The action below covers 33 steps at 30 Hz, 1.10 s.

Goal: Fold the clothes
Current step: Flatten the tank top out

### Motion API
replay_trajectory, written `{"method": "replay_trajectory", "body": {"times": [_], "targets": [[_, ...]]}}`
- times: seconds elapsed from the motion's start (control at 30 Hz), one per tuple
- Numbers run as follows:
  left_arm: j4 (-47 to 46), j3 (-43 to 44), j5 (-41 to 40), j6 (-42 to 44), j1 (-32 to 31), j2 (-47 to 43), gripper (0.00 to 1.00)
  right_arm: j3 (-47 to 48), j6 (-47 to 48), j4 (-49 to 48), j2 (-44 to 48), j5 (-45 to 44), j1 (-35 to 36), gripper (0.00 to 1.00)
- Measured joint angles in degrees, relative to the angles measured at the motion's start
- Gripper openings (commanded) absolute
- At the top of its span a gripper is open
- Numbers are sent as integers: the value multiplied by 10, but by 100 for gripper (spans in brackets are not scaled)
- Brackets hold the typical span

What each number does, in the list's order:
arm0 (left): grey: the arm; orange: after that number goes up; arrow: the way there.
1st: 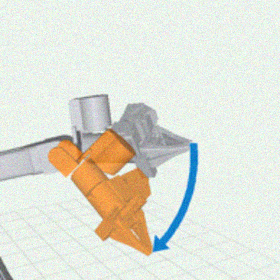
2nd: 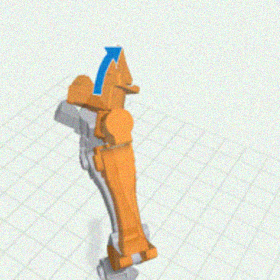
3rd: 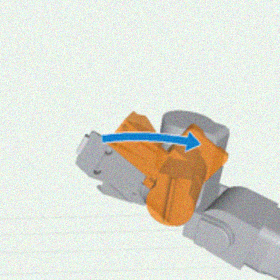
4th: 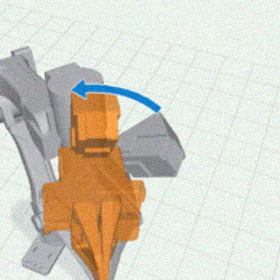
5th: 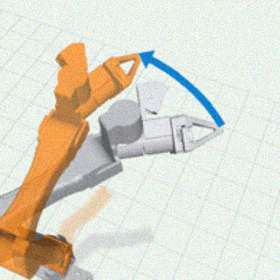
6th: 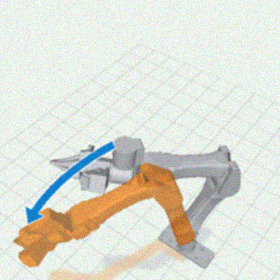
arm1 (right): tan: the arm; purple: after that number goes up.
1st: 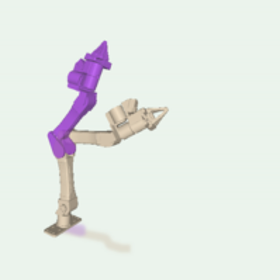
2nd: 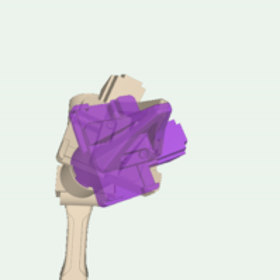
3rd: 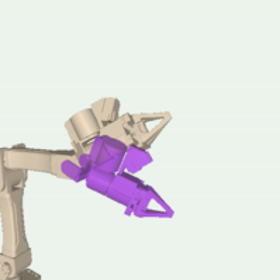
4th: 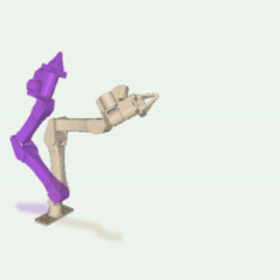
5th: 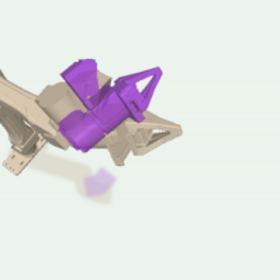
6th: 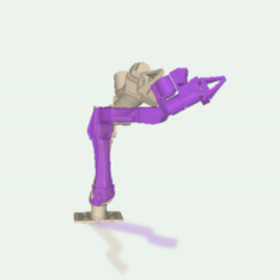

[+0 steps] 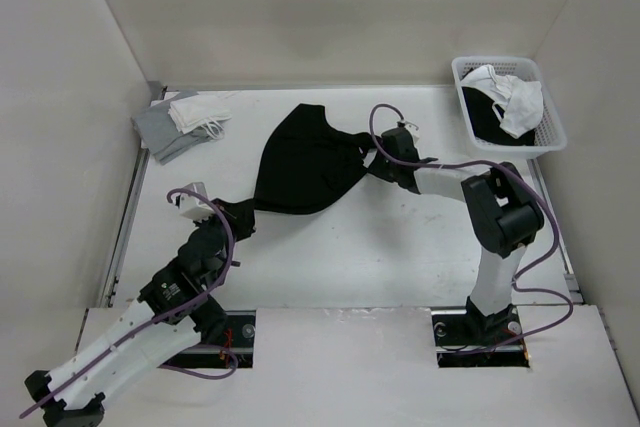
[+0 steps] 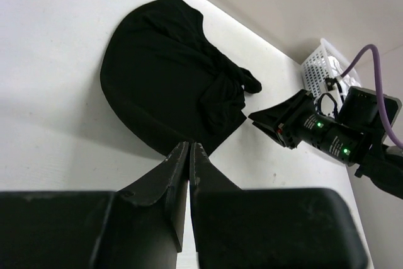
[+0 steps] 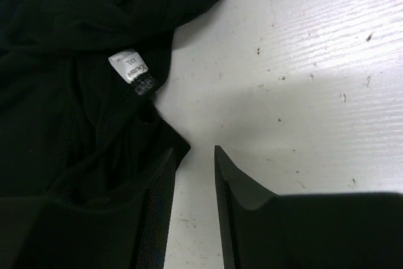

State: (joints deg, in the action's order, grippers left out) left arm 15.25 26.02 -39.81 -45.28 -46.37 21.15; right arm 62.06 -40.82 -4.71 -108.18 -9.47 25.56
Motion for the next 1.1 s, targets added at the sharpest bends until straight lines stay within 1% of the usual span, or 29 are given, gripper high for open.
{"method": "replay_trajectory", "body": {"times": [0.23,0.33,0.5,0.6,0.63,0.77,0.87,0.93,1.0,1.07,1.1], "targets": [[0,0,30,3,33,-1,3,11,-11,-3,-17,27,0,40],[0,0,43,4,47,-1,3,23,-13,0,-25,42,-1,39],[0,0,58,5,63,-4,3,38,-16,13,-34,70,-3,32],[0,0,64,5,70,-9,3,39,-19,17,-34,81,-5,25],[0,0,67,5,73,-10,3,39,-21,17,-34,82,-6,23],[0,0,73,5,80,-12,3,38,-30,14,-35,83,-7,7],[0,0,75,6,84,-12,3,19,-34,-17,-30,75,-7,3],[0,0,77,9,89,-10,3,-12,-35,-35,-11,62,-7,1],[-1,5,78,14,98,-2,3,-54,-32,-34,38,44,-2,1],[-8,24,80,23,107,16,3,-96,-25,-24,120,21,6,1],[-14,38,82,28,111,28,3,-112,-21,-14,177,9,14,1]]}}
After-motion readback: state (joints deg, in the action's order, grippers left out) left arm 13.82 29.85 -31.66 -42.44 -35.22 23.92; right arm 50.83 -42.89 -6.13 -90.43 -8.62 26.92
